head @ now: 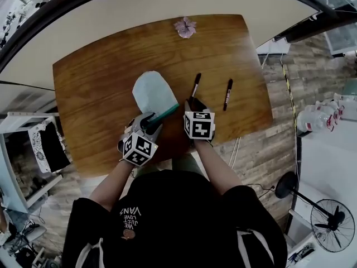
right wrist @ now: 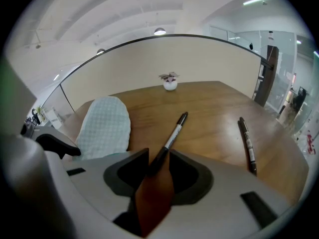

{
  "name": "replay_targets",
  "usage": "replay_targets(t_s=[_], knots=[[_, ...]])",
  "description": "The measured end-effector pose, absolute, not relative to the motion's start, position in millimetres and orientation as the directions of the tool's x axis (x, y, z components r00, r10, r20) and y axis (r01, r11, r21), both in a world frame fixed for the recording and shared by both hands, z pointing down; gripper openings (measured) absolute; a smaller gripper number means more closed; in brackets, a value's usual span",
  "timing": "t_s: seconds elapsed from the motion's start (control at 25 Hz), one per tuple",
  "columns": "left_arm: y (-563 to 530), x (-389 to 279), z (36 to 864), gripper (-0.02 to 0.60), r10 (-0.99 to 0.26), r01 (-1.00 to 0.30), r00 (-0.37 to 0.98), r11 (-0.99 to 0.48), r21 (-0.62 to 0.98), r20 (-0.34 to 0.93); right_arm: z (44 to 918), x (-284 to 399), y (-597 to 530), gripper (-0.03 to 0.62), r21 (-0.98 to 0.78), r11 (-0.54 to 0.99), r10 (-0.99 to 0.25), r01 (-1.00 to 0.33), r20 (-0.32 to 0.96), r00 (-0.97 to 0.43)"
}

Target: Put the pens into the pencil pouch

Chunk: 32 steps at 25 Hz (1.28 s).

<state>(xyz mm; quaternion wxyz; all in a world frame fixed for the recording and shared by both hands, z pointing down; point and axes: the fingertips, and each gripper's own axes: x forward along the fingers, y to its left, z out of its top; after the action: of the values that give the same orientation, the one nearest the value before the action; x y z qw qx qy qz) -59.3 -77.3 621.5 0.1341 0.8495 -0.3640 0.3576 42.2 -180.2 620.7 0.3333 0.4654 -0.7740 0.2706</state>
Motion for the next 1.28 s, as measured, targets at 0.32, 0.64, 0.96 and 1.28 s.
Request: replay_targets(t_s=[0.32,0.64,0.96,1.28], knots=[[-81.5,-66.2,622.3,0.062,-0.518,-0.722,0.486,-0.692,-0.012,0.704,627.0,49.1,-184.7,0.055,-0.063,0.408,-0.554,-0.911,0.776,-0.302],[-90.5,-70.1,604.4,0.048,-0.539,-0.747,0.534,-0.662,0.064,0.651,614.4,49.7,-171.2,0.052,-0.125,0.401,-0.559,-0.908,0.751,-0.35],[-107.5,-75.0,564.7,0.044,-0.617,-0.787,0.577,-0.596,0.162,0.535,583.3,50.0,-132.8,0.052,-0.188,0.387,-0.586,-0.903,0.706,-0.398],[-113.4,-69.9,563.5,0.044,-0.614,-0.779,0.601,-0.594,0.203,0.511,570.8,43.7,-94.4,0.052,-0.228,0.388,-0.587,-0.893,0.686,-0.431]])
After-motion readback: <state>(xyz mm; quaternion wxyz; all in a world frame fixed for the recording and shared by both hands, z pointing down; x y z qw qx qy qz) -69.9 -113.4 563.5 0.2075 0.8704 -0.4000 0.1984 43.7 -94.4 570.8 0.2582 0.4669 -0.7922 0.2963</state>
